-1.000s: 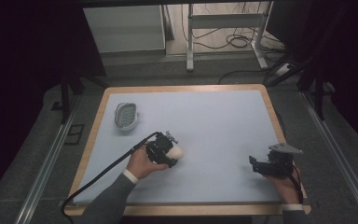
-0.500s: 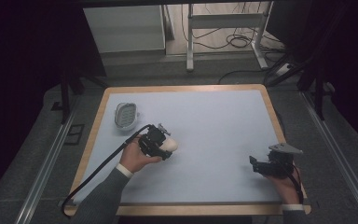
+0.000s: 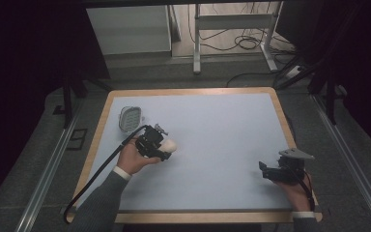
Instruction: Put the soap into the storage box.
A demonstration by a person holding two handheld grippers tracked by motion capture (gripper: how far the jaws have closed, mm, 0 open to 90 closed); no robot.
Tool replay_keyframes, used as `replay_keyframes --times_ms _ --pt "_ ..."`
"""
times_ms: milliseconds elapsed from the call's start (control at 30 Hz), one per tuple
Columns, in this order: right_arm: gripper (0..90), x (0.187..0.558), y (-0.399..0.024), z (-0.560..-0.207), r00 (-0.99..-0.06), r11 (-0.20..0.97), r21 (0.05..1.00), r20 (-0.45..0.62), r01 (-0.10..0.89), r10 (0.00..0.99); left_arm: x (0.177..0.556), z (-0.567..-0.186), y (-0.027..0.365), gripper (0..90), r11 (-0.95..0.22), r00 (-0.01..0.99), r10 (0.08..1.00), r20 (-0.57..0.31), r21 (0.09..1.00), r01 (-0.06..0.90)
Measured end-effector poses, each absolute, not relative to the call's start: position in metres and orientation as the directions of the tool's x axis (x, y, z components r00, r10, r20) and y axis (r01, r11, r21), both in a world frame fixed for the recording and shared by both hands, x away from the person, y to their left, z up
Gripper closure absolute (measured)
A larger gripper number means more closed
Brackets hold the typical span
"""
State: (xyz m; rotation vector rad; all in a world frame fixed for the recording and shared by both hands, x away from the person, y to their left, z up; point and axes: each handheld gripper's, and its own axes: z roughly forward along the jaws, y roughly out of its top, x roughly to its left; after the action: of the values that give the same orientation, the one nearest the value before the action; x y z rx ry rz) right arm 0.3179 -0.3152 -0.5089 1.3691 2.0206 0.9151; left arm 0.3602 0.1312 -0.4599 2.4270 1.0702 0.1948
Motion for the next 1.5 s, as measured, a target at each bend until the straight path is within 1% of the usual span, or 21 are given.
replay_keyframes --times_ms 700,1233,1500 --pt "5.7 0.318 -0.317 -0.509 -0.341 0.254 0.772 -0.051 0.582 0.939 0.379 -0.446 0.166 49.6 -0.528 0.62 0.783 -0.046 0.478 0.702" --pt "5.6 0.318 -0.317 -0.51 -0.343 0.256 0.771 -0.052 0.583 0.938 0.392 -0.443 0.182 49.7 -0.492 0.582 0.812 -0.052 0.477 0.728" --pt "5.6 0.319 -0.317 -0.51 -0.341 0.257 0.769 -0.054 0.586 0.939 0.396 -0.44 0.186 49.7 -0.489 0.575 0.818 -0.038 0.482 0.727"
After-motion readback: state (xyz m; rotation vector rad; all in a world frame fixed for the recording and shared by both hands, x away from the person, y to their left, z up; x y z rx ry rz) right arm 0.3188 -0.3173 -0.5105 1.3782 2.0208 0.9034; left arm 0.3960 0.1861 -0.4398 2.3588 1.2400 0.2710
